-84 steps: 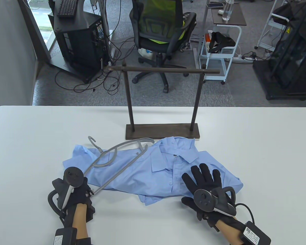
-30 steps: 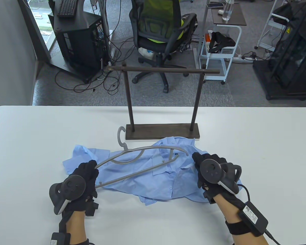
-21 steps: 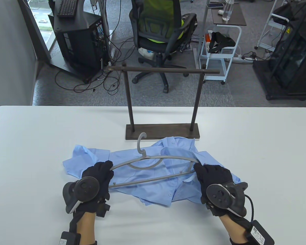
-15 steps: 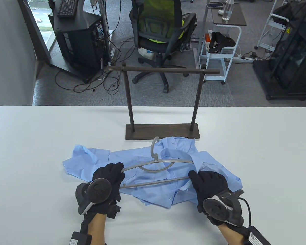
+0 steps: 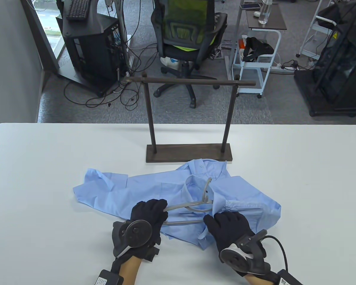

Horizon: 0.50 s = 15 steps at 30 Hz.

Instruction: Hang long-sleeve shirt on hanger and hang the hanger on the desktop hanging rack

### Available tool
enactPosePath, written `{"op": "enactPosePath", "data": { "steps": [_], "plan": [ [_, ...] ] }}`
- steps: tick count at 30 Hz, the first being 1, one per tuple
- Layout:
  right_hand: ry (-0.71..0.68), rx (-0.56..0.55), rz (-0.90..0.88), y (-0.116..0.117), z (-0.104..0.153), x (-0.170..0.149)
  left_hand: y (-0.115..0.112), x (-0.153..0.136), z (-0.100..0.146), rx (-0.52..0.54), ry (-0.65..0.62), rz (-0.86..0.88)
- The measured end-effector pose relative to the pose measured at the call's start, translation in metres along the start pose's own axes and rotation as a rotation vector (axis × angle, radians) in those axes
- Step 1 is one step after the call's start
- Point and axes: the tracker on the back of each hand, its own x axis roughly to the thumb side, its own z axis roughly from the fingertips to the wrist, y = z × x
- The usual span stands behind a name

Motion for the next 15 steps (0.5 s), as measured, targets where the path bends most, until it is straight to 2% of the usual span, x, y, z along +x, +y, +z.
{"op": "enactPosePath", "data": {
  "steps": [5, 6, 8, 10, 12, 13, 15],
  "plan": [
    [-0.012, 0.036, -0.034, 0.003, 0.0, -0.003, -0.01, 0.007, -0.001, -0.012, -0.019, -0.006],
    [-0.029, 0.062, -0.076, 0.001, 0.001, -0.006, -0.01, 0.007, -0.001, -0.012, -0.019, -0.006],
    [-0.024, 0.016, -0.161, -0.012, 0.002, -0.014, -0.008, 0.004, 0.0, -0.004, -0.016, -0.002],
    [0.041, -0.089, -0.208, -0.034, 0.003, -0.028, -0.006, 0.002, 0.001, -0.003, -0.008, 0.006],
    [0.125, -0.153, -0.177, -0.052, 0.004, -0.048, -0.005, 0.0, 0.002, 0.005, -0.005, 0.007],
    [0.162, -0.147, -0.163, -0.055, 0.005, -0.056, -0.004, 0.0, 0.002, 0.006, -0.004, 0.008],
    [0.303, -0.039, -0.164, -0.057, 0.01, -0.089, -0.004, -0.001, 0.001, 0.01, -0.003, 0.014]
  ]
}}
